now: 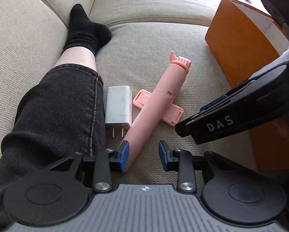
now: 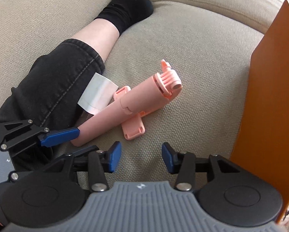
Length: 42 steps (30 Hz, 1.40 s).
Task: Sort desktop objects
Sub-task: 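Close the right gripper on the pink selfie stick's handle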
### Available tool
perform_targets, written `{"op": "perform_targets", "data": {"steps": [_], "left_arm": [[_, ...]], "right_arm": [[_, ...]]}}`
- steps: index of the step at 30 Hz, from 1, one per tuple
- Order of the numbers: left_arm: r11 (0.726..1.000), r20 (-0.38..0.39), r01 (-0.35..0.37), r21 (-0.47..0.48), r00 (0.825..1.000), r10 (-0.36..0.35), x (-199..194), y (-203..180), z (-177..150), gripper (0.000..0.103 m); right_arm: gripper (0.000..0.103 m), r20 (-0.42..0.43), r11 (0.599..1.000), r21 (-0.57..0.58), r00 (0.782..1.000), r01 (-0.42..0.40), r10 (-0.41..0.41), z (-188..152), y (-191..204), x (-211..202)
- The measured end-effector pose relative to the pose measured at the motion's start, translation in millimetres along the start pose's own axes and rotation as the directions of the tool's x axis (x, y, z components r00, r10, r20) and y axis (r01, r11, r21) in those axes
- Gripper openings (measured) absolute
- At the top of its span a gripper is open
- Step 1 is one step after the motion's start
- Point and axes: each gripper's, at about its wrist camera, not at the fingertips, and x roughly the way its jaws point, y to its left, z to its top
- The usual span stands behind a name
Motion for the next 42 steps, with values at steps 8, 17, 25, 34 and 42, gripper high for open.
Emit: {"op": "perform_targets", "data": {"steps": [8,17,25,34,42], "left_arm": [[0.999,0.014,0.028,-0.032,1.000,-0.027,-4.5,9.3,0.4,0.038],[0.996,0.032,0.052,-0.075,0.998,-0.050,-10.1,15.3,-0.8,0.038],[0.996,0.036,0.034,-0.087,0.999,-0.031,-8.2,15.7,0.0,0.038],[0.999,0.046,0.006,-0.047,0.999,-0.004,-10.1,15.7,-5.5,0.049],[0.999,0.033,0.005,-0.039,0.999,-0.004,-6.5,14.4,-4.2,0.041]], "right_arm": [[0.044,0.018,1.000,0.013,0.999,-0.027,0.027,10.7,0.9,10.4],[0.016,0.059,0.996,0.043,0.995,-0.082,0.079,8.4,-6.8,-0.2],[0.000,0.119,0.996,0.011,0.989,-0.090,0.088,14.6,-6.8,-31.0],[0.020,0.051,0.982,0.154,0.994,-0.106,0.099,6.2,-27.1,-10.5],[0.033,0.028,0.962,0.231,0.989,-0.146,0.144,7.4,-31.6,4.6]]}}
